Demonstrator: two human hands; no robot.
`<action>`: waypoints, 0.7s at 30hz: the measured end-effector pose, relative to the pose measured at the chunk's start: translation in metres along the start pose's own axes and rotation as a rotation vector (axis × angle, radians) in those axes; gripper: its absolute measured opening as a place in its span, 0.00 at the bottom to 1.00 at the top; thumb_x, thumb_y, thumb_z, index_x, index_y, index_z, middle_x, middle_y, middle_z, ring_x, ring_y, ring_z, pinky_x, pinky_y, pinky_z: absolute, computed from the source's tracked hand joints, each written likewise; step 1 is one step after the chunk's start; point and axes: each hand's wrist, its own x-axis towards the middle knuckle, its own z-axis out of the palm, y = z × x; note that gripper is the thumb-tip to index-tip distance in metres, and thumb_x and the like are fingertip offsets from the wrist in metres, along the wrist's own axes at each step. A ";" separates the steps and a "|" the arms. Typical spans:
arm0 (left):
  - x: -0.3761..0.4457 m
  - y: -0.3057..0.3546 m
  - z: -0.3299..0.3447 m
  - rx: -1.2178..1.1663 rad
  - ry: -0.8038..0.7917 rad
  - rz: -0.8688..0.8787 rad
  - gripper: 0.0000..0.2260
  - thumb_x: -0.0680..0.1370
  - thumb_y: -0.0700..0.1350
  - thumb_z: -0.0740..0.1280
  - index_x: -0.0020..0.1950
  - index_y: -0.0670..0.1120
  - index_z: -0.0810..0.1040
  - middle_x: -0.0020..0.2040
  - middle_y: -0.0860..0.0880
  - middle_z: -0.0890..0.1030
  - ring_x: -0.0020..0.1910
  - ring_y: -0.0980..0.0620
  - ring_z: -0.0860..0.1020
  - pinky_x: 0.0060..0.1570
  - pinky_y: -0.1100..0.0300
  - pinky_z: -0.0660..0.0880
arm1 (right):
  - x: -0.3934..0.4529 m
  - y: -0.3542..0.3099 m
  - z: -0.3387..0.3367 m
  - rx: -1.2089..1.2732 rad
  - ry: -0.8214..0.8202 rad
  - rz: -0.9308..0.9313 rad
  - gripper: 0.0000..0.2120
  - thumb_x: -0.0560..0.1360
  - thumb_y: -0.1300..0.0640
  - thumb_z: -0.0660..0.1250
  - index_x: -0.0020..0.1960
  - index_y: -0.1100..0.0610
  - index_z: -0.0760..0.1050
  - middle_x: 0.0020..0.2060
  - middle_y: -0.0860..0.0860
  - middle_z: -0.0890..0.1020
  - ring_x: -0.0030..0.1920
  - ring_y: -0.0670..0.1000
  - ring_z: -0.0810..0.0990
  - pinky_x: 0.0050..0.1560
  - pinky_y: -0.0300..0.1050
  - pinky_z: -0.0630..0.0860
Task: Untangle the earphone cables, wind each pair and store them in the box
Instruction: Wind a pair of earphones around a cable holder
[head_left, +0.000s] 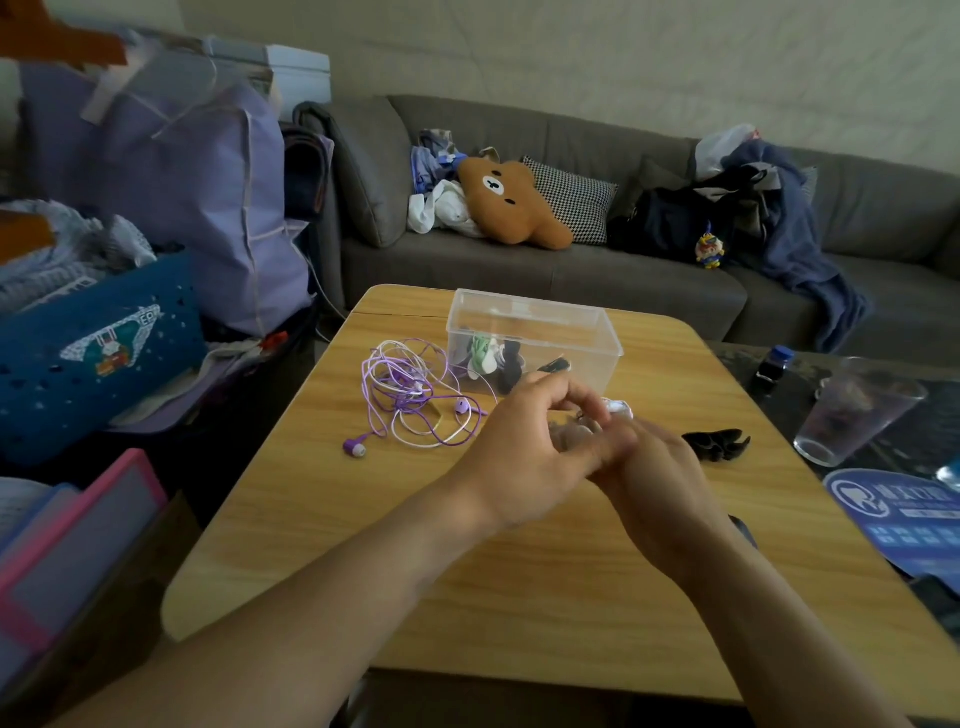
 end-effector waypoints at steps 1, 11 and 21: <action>0.001 0.000 0.000 0.000 0.042 -0.018 0.10 0.73 0.52 0.73 0.49 0.49 0.77 0.55 0.49 0.79 0.58 0.55 0.77 0.57 0.55 0.76 | 0.002 0.001 0.000 -0.037 0.006 -0.022 0.13 0.82 0.62 0.58 0.53 0.62 0.81 0.48 0.59 0.86 0.50 0.54 0.85 0.54 0.50 0.81; 0.008 0.002 -0.010 0.146 -0.025 -0.280 0.20 0.77 0.49 0.62 0.68 0.45 0.71 0.66 0.48 0.67 0.64 0.52 0.70 0.64 0.59 0.69 | -0.002 0.010 0.012 -0.363 0.015 -0.262 0.09 0.83 0.58 0.60 0.54 0.54 0.79 0.47 0.50 0.86 0.50 0.46 0.84 0.56 0.53 0.81; 0.003 0.013 -0.024 -0.183 0.026 -0.139 0.25 0.73 0.26 0.61 0.64 0.47 0.73 0.61 0.42 0.73 0.42 0.51 0.75 0.26 0.69 0.70 | -0.006 0.005 0.019 -0.282 0.005 -0.321 0.10 0.82 0.58 0.61 0.58 0.51 0.81 0.49 0.50 0.86 0.50 0.52 0.84 0.55 0.56 0.80</action>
